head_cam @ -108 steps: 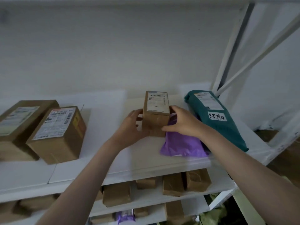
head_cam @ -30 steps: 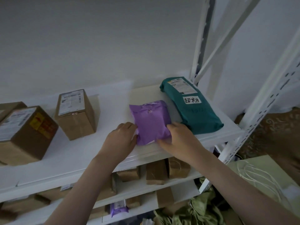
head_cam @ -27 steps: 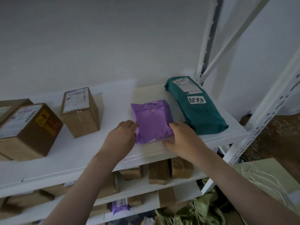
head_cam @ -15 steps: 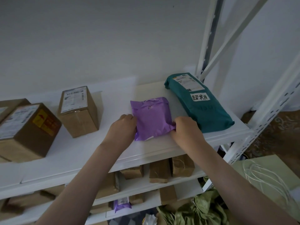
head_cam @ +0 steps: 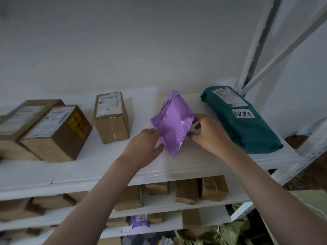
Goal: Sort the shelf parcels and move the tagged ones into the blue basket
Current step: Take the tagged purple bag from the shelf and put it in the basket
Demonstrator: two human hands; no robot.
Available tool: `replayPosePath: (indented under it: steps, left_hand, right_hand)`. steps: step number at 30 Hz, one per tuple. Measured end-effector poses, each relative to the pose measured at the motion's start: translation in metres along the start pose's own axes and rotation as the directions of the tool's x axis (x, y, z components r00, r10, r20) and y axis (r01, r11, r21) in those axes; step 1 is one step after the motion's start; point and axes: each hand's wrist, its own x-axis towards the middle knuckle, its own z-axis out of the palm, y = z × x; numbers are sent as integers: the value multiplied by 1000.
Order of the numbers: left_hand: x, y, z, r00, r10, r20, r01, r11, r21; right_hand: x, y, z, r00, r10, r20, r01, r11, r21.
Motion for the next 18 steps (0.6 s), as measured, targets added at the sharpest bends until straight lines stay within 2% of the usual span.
replayPosePath:
  steps: [6,11,15,18]
  left_hand:
    - [-35,-35,-32,986,-166,-18,165,984,-63]
    - [-68,-67,-65,972,-231,-49,218,958,-185]
    - [-86,-81,-82,956,-273,-105,249,948,-197]
    - [-93,-82,-83,954,-276,-117,249,947,-202]
  right_hand:
    - [28,-49,13,987,-162,15,162,985,-61]
    - [41,-96,40,958,-285,36,287,958,-32]
    - [42,-116,60,943,-323,81,326,945,-17]
    - [38,-111,69,952,-296,80,300,953,-34]
